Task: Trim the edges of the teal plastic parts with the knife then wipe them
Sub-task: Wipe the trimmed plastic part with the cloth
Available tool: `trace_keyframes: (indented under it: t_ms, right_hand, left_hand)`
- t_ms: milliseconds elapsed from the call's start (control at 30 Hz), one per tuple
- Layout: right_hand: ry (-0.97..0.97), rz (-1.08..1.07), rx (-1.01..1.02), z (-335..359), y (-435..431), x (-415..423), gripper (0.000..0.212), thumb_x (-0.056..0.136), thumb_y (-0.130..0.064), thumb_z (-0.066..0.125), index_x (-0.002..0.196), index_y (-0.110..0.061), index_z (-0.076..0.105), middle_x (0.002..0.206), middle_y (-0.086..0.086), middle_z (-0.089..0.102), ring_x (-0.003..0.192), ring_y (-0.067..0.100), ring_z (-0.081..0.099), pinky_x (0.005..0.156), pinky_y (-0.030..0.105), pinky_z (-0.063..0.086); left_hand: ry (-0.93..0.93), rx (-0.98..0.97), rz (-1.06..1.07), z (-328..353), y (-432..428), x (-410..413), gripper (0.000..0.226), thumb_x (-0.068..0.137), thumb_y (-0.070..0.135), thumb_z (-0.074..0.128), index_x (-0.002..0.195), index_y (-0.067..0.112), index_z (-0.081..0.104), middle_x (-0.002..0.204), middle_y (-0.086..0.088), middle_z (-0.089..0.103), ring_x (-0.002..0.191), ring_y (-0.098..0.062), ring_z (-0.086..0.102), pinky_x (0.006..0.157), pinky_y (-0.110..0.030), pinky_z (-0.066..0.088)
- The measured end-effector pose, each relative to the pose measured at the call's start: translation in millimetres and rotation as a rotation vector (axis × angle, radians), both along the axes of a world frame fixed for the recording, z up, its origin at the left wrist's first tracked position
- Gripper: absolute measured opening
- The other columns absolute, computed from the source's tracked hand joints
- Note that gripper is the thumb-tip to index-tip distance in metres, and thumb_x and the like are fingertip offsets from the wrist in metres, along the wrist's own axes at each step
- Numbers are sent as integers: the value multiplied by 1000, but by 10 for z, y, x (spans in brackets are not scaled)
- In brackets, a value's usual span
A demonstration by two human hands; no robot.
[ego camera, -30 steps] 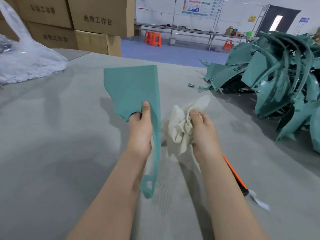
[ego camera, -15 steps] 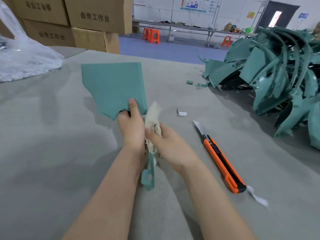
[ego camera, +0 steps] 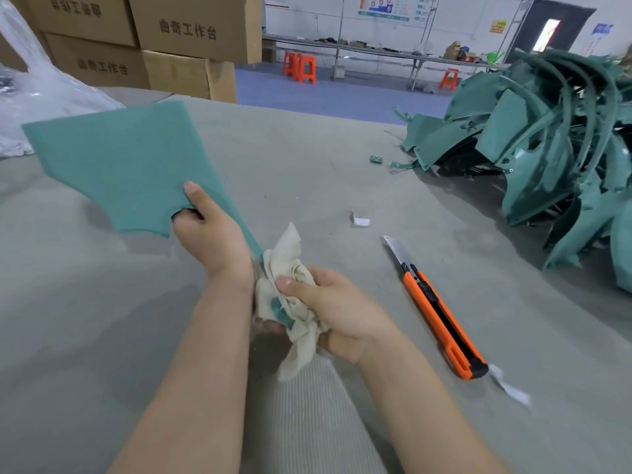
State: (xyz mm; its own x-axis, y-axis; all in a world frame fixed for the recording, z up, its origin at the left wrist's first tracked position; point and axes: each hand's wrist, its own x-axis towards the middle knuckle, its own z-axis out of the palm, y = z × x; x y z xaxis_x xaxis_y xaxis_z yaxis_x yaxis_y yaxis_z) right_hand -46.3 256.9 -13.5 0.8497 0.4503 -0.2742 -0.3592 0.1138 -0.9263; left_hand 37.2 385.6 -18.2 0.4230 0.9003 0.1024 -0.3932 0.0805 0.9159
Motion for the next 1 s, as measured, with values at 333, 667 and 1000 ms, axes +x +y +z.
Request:
trace_keyframes:
  t_ms: [333, 667, 1000]
  right_hand:
    - [-287, -365, -478, -161, -109, 203, 55, 97, -47, 47, 49, -22, 39, 45, -10, 38, 44, 8, 37, 42, 17, 30]
    - [-323, -600, -255, -13, -445, 347, 31, 94, -28, 62, 69, -10, 59, 59, 4, 55, 57, 19, 52, 54, 28, 42]
    - [-278, -707, -431, 168, -980, 327, 60, 89, -48, 61, 89, 12, 57, 70, 16, 51, 56, 28, 46, 41, 28, 39]
  left_hand:
    - [-102, 35, -458, 55, -408, -105, 22, 101, 30, 44, 85, 23, 58, 92, 1, 64, 89, -20, 60, 85, -41, 49]
    - [382, -40, -896, -32, -409, -143, 29, 99, 43, 44, 95, 16, 56, 100, -5, 67, 84, -10, 64, 77, -28, 50]
    - [269, 702, -103, 65, -207, -270, 47, 88, 34, 62, 126, 7, 51, 133, -10, 49, 127, -27, 41, 106, -33, 27]
